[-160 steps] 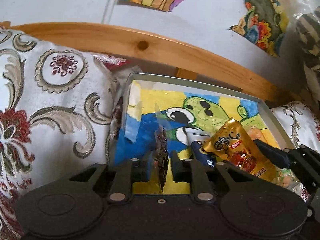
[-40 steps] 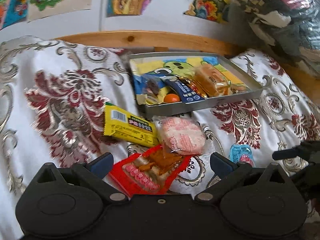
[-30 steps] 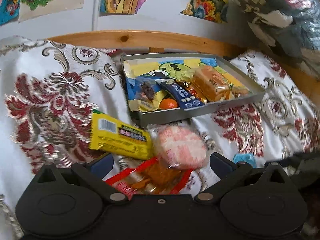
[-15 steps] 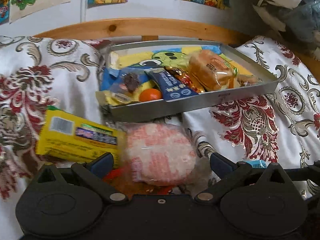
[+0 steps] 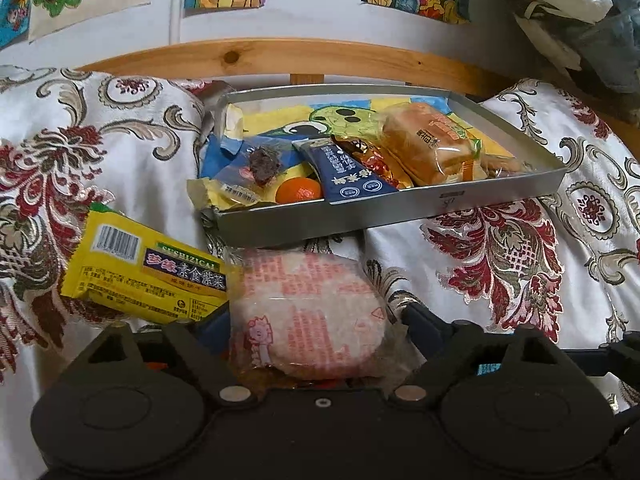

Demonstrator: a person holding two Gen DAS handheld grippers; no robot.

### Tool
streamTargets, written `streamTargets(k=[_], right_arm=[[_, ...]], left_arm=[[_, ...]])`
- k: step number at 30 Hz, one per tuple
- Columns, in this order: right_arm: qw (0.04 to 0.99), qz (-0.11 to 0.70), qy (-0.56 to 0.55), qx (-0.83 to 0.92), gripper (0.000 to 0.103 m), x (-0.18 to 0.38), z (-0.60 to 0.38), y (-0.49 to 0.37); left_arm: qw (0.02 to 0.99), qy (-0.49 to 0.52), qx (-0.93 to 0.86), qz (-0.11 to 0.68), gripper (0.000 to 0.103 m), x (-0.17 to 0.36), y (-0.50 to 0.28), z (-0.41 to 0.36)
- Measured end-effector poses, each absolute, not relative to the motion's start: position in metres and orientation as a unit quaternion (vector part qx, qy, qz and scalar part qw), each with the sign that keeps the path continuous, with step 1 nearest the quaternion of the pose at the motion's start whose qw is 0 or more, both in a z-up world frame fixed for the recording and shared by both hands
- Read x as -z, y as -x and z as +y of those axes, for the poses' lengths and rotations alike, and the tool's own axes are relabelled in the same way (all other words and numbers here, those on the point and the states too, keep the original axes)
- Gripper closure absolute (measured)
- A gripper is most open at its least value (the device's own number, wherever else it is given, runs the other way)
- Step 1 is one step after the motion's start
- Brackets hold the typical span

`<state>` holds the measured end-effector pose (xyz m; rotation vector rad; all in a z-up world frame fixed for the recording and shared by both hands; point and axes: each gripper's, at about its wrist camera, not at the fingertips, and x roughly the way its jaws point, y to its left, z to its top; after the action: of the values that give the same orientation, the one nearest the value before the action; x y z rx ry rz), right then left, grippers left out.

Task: Organize snacks
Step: 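Grasp the pink round cake bag with the left tool while the right tool grasps the blue fish packet, then lift the cake bag and blue packet toward the metal tray with both tools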

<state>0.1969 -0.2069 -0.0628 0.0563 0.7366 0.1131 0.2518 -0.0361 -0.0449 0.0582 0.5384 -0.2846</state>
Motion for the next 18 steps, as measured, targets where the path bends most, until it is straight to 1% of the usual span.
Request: streamTargets(k=[6,8,10,15,18], right_arm=[[0.929,0.362,-0.036,-0.062,0.025,0.061,-0.212,-0.194],[0.927,0.366,-0.042,-0.067,0.027,0.060,-0.215,-0.193],[0.926,0.369,-0.036,-0.068,0.035,0.059,-0.215,-0.189],[0.924,0.375,-0.007,-0.075,0.036,0.058,-0.211,-0.175],[0.922,0.379,0.008,-0.082,0.039,0.056,-0.207,-0.168]], left_arm=[[0.955,-0.040,0.134,0.262,0.027,0.038,-0.242,-0.037],[0.953,-0.031,0.134,0.269,0.028,0.036,-0.239,-0.034],[0.952,-0.021,0.133,0.274,0.028,0.035,-0.235,-0.033],[0.947,-0.013,0.139,0.288,0.028,0.035,-0.218,-0.035],[0.944,-0.008,0.143,0.298,0.028,0.034,-0.205,-0.037]])
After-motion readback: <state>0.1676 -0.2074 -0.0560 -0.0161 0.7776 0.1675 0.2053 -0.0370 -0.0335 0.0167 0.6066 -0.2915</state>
